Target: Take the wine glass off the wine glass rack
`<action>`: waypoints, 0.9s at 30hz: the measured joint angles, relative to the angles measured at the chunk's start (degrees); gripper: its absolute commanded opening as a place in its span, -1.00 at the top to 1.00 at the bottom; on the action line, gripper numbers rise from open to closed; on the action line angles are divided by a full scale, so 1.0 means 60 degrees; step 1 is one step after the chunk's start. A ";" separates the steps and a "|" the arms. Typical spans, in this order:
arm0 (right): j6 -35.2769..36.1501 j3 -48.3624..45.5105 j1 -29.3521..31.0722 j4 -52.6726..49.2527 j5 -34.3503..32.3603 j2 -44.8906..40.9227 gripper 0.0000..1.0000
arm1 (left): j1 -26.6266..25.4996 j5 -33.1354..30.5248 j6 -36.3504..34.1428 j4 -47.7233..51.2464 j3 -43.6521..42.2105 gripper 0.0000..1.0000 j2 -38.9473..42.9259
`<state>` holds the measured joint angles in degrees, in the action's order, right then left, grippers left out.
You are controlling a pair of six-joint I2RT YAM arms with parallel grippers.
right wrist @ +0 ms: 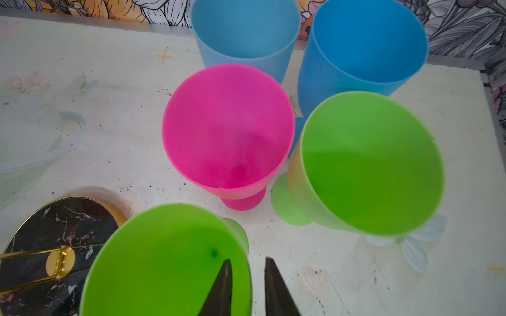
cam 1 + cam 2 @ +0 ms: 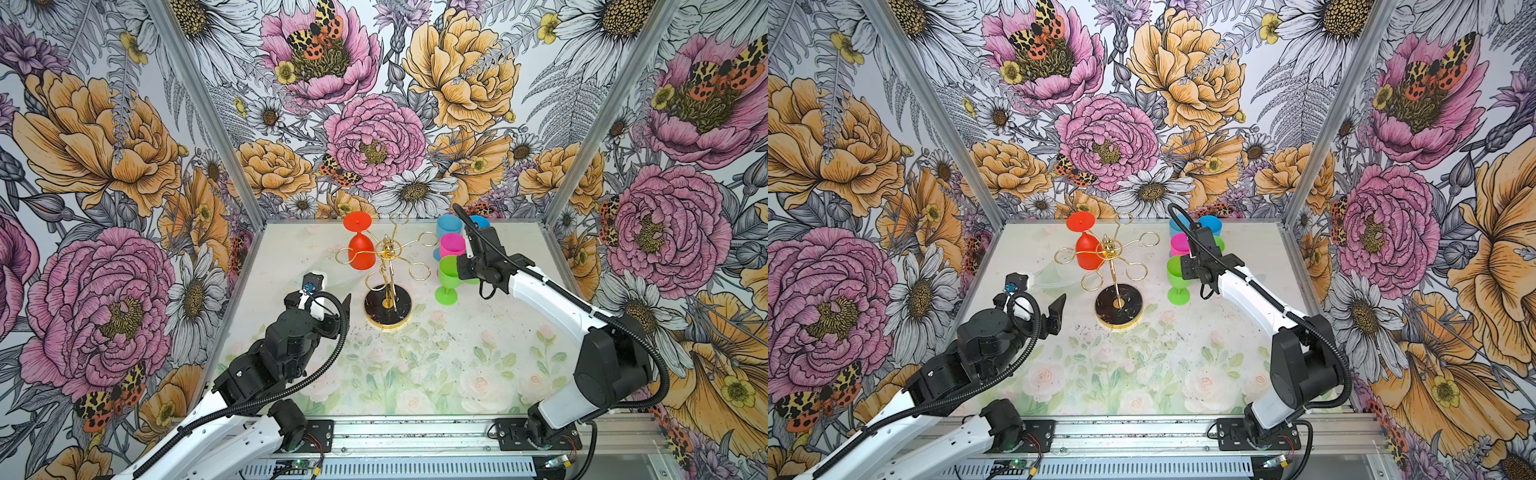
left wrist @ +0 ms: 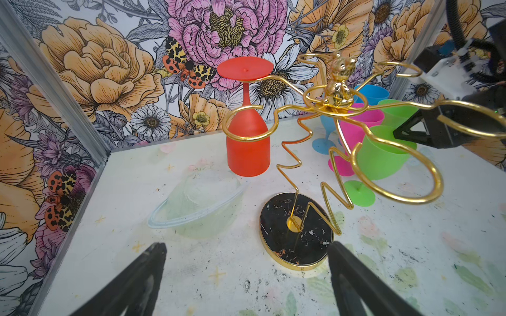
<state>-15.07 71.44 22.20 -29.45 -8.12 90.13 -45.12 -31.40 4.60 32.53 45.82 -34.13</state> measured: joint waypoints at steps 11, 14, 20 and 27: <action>-0.0149 0.0000 -0.0007 -0.0222 0.0678 -0.1133 -0.19 | 0.1614 0.1574 0.0036 0.0200 0.0430 -0.88 -0.0189; -0.0211 -0.0004 -0.0025 -0.0255 0.1045 -0.1654 -0.35 | 0.2299 0.2255 0.0171 0.0324 0.0732 -0.86 -0.0339; -0.0259 -0.0244 -0.0029 -0.0255 0.1840 -0.2605 -0.48 | 0.3945 0.4018 0.0557 0.0368 0.1395 -0.85 -0.0827; -0.0069 -0.0780 -0.0087 -0.0255 0.2838 -0.3457 -0.49 | 0.5716 0.6237 0.1002 0.0419 0.2328 -0.83 -0.1803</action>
<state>-15.49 66.76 21.67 -30.98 8.91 69.38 -10.83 6.02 10.61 35.05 59.79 -44.95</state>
